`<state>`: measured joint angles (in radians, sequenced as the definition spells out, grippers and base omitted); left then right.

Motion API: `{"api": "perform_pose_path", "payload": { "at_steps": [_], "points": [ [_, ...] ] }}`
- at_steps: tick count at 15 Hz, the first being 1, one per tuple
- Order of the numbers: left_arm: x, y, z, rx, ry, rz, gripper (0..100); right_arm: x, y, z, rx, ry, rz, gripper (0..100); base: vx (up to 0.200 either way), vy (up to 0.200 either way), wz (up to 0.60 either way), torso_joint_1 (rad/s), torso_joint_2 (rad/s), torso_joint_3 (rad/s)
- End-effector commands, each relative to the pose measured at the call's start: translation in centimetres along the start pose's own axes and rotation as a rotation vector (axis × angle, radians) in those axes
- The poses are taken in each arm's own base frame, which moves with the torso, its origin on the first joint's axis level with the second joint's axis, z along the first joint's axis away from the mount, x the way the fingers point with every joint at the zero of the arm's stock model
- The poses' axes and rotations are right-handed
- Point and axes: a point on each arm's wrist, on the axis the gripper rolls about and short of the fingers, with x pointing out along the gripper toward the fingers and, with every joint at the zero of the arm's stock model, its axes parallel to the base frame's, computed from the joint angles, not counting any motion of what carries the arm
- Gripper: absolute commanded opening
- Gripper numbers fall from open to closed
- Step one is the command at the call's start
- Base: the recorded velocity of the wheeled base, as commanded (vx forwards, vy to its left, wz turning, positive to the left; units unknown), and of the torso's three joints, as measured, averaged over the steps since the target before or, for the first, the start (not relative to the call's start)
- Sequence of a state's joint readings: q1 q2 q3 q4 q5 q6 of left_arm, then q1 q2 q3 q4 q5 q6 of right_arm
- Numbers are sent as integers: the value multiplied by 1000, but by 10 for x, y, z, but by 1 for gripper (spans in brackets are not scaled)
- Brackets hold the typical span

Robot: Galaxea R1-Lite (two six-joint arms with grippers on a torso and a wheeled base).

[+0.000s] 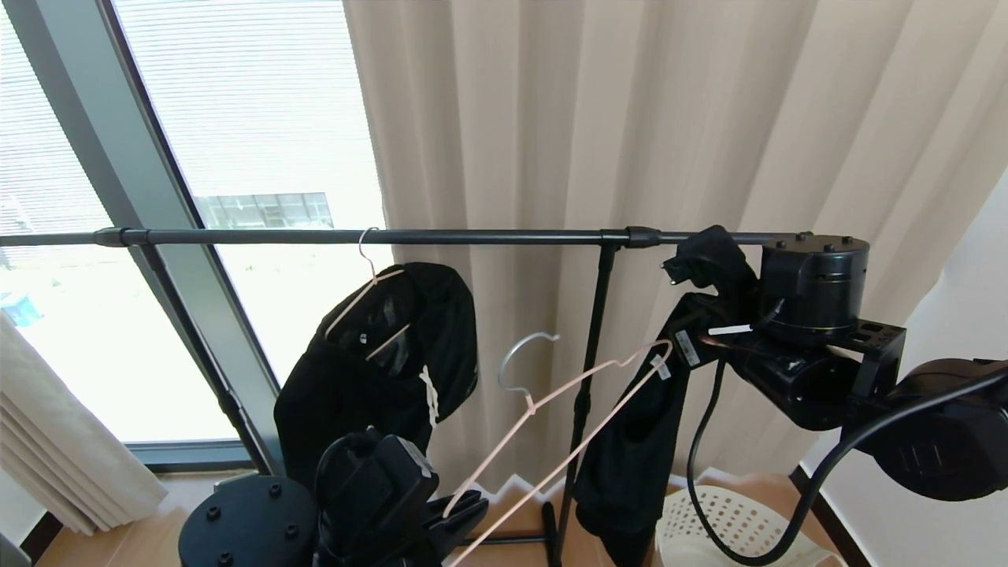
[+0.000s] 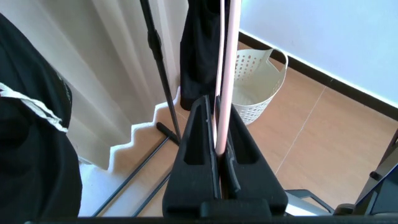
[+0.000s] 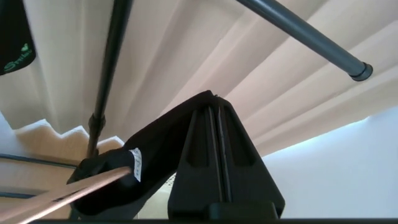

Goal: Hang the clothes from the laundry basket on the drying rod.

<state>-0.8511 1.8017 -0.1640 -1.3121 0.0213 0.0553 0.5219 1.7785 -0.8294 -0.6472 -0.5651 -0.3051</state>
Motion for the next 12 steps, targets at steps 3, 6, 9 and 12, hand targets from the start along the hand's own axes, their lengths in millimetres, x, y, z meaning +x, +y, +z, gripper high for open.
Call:
{"api": "perform_pose_path", "payload": {
  "at_steps": [3, 6, 9, 12],
  "points": [
    [7, 0, -3, -5, 0, 1, 0, -13, 6, 1, -10, -16, 32, 0, 0, 0, 0, 0, 0, 0],
    [11, 0, -6, -7, 5, 6, 0, -18, 12, 0, -23, -20, 55, 0, 0, 0, 0, 0, 0, 0],
    [12, 0, -3, -9, -34, 8, 0, -26, 21, 0, -36, -24, 74, 0, 0, 0, 0, 0, 0, 0],
    [14, 0, -5, -7, -26, 12, 0, -38, 31, 0, -54, -34, 94, 0, 0, 0, 0, 0, 0, 0]
  ]
}}
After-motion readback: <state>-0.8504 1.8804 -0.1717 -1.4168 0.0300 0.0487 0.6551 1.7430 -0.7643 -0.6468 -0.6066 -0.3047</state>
